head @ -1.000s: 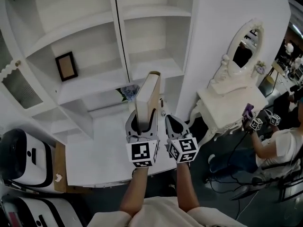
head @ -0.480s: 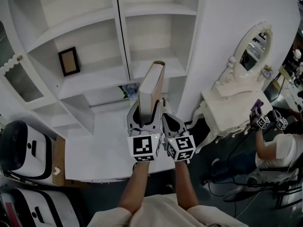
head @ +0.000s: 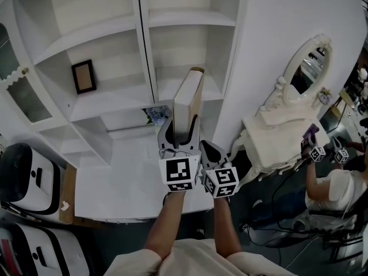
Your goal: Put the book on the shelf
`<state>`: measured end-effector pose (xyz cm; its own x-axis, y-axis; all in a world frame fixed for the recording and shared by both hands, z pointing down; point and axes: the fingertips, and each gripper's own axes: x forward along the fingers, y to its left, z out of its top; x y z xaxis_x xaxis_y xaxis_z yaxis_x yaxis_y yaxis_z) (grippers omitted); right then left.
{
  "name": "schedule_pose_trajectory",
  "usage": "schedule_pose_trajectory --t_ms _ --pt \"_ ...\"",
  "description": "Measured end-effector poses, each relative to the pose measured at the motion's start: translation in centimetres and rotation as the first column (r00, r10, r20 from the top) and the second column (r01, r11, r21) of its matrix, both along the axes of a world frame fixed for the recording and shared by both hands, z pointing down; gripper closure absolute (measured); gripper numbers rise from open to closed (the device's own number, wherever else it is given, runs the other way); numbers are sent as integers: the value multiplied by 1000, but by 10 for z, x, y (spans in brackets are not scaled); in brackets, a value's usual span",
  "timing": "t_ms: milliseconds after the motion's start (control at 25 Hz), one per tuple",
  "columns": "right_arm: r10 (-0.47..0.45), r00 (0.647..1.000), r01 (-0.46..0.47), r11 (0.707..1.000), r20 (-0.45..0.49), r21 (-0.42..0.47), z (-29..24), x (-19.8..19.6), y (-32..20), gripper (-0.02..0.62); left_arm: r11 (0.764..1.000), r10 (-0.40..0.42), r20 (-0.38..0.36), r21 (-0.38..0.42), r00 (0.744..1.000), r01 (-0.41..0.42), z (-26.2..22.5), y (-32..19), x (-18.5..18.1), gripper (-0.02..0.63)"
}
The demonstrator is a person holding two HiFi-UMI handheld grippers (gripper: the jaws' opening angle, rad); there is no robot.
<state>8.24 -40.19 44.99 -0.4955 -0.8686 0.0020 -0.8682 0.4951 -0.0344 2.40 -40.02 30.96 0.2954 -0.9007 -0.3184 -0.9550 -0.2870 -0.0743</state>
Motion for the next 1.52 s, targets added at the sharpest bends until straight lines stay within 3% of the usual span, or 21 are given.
schedule_pose_trajectory --t_ms 400,720,1080,1320,1520 --pt "-16 1000 16 1000 -8 -4 -5 32 -20 571 999 -45 19 32 999 44 -32 -31 21 383" --pt "-26 999 26 1000 -20 1 -10 52 -39 571 996 -90 29 -8 995 91 -33 -69 35 383" --pt "-48 999 48 999 -11 8 -13 66 -55 571 996 -92 14 16 996 92 -54 -70 56 383" --pt "-60 998 60 998 -8 -3 -9 72 -60 571 988 -137 2 70 991 136 -78 -74 54 383" --pt "-82 996 82 997 -17 -12 -4 71 -63 571 984 -177 1 36 984 177 -71 -107 49 383"
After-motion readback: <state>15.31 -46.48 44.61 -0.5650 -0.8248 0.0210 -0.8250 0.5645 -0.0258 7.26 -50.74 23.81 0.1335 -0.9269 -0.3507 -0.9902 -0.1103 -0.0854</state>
